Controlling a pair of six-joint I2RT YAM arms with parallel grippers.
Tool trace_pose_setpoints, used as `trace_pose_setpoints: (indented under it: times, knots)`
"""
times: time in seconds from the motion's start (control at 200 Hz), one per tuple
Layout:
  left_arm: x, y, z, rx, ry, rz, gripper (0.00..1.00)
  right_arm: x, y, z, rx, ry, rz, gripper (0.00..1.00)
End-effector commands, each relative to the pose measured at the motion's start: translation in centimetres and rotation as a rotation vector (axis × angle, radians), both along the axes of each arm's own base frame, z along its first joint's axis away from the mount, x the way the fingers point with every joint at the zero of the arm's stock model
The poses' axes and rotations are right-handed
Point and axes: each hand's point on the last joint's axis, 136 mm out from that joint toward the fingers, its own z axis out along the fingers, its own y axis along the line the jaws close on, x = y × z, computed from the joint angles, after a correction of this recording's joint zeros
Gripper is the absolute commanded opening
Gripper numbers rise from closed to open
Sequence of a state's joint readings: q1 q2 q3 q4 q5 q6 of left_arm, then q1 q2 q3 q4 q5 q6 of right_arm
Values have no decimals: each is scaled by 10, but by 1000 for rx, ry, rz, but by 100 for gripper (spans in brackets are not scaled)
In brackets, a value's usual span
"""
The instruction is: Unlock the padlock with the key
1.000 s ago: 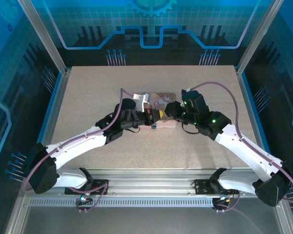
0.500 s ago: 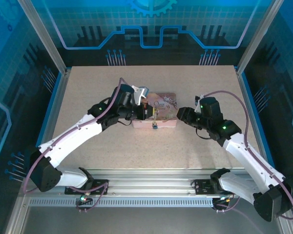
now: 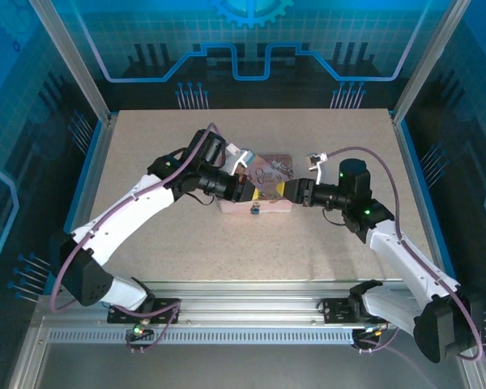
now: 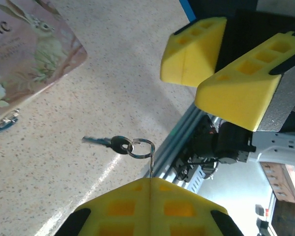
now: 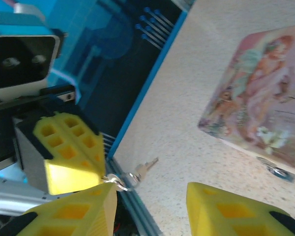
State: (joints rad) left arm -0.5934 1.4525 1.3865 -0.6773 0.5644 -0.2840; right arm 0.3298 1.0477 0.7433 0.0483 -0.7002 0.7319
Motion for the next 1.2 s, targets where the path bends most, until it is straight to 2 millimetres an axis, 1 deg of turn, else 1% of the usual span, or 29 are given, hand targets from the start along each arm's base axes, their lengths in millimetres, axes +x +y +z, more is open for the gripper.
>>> trace_pose_setpoints:
  times: [0.0,0.11,0.185,0.285,0.4,0.525,0.645,0.775,0.841,0.916,1.036,1.121,1.166,1.191]
  knots:
    - [-15,-7,22,-80,8,-91,0,-21,19,28,80,-122,155,42]
    - [-18,-9,29,-112,3,-109,0,-32,30,32,84,-144,215,40]
    - [-19,-8,31,-116,-3,-107,0,-35,35,32,76,-142,233,37]
    - [-21,-8,33,-126,-8,-110,0,-37,37,30,74,-136,245,35]
    - [-23,-6,35,-131,-20,-112,0,-37,37,29,68,-135,242,36]
    - [-24,-6,36,-134,-22,-111,0,-42,40,31,72,-139,268,34]
    - [-25,-7,39,-149,-26,-116,0,-43,41,28,59,-131,275,35]
    - [-26,-7,40,-156,-26,-122,0,-43,41,30,60,-140,270,25]
    - [-27,-7,41,-157,-27,-126,0,-43,40,31,57,-148,262,21]
    - [-28,-7,41,-155,-29,-130,0,-43,40,30,52,-151,259,20]
    - [-28,-6,40,-150,-31,-134,0,-44,39,29,48,-153,265,8]
    - [-27,-6,40,-149,-36,-132,0,-45,39,28,45,-154,269,5]
    - [-26,-6,39,-148,-36,-129,0,-45,39,28,46,-157,272,0]
    - [-25,-6,40,-147,-39,-126,0,-46,39,28,45,-159,275,0]
